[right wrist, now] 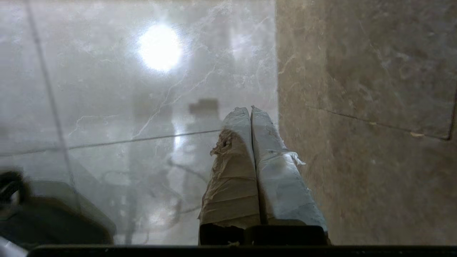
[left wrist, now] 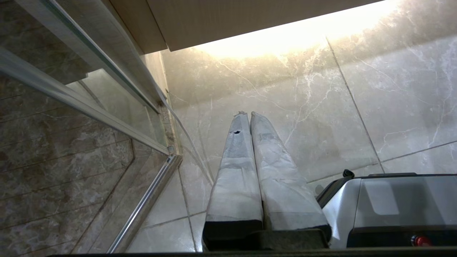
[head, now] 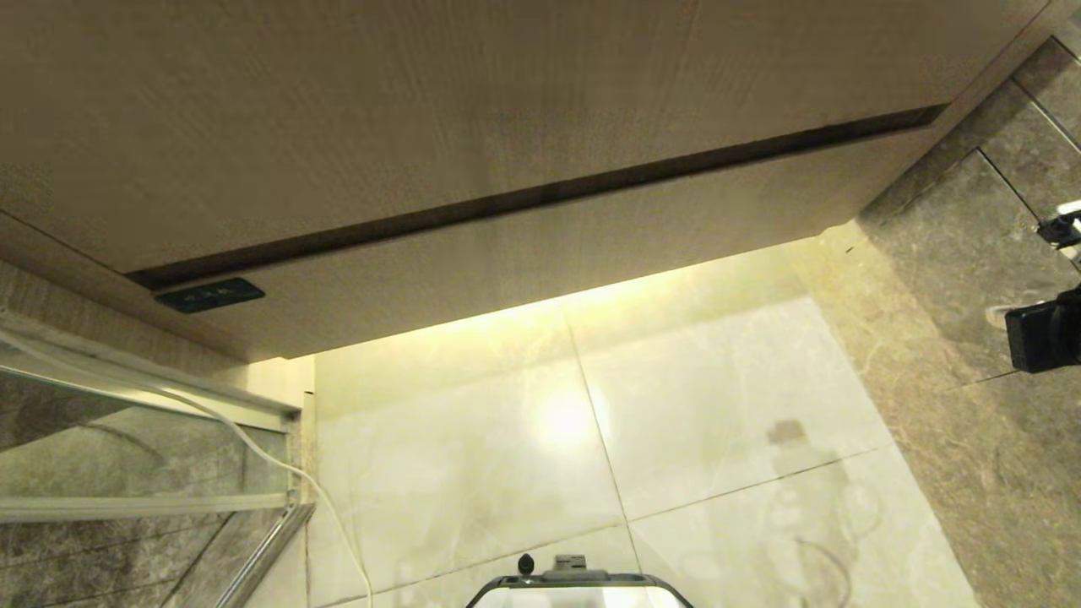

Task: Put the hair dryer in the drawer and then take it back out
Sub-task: Close the drawer, then pull open the drawer

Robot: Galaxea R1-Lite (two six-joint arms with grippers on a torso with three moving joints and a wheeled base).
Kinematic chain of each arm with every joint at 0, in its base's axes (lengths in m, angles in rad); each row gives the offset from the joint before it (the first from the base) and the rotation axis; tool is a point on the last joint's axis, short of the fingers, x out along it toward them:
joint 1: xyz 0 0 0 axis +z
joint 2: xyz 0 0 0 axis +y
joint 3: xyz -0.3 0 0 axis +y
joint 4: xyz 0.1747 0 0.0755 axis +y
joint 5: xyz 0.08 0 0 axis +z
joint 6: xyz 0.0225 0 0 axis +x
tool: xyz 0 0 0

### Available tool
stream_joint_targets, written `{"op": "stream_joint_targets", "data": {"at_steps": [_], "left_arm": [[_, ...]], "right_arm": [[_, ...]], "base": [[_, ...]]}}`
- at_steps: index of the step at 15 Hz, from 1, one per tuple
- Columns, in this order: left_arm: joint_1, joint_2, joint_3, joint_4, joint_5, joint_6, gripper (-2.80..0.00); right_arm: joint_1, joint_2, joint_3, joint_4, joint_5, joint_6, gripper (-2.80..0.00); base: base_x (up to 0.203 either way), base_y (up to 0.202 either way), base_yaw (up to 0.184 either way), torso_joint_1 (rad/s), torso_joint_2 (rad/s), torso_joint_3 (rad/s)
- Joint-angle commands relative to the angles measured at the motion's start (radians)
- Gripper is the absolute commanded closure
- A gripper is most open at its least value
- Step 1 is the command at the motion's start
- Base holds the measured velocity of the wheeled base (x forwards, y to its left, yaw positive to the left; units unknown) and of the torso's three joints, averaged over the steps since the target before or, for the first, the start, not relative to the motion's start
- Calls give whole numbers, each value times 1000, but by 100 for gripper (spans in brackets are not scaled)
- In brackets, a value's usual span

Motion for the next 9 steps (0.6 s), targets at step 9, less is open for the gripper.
{"op": "stream_joint_targets", "data": {"at_steps": [9], "left_arm": [[0, 0, 0, 0, 0, -1, 0]], "right_arm": [[54, -321, 126, 71, -14, -11, 0]], "base": [[0, 0, 0, 0, 0, 0]]}}
